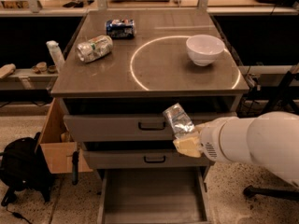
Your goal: Pick redbull can from bottom drawer and place on counter
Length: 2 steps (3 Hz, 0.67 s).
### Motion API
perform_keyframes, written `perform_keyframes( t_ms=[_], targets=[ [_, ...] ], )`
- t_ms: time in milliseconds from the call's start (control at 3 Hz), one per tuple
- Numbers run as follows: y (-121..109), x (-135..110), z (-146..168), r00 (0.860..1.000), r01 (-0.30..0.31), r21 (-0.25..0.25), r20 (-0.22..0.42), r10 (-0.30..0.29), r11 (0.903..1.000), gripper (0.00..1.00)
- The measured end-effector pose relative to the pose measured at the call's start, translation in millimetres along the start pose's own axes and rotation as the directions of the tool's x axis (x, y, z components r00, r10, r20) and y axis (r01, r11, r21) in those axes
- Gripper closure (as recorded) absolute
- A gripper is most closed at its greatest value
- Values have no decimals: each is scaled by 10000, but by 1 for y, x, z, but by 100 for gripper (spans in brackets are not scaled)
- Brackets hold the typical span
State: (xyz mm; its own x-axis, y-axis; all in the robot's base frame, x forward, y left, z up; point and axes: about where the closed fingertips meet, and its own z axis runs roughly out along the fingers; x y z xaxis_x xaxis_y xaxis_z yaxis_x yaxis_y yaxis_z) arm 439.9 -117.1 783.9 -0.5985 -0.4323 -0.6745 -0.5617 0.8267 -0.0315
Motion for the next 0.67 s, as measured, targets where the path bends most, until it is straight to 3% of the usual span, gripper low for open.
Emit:
perform_keyframes(
  t_ms=[667],
  targets=[
    [16,-52,-52,9934,933,220,646,-945,9954,100]
  ],
)
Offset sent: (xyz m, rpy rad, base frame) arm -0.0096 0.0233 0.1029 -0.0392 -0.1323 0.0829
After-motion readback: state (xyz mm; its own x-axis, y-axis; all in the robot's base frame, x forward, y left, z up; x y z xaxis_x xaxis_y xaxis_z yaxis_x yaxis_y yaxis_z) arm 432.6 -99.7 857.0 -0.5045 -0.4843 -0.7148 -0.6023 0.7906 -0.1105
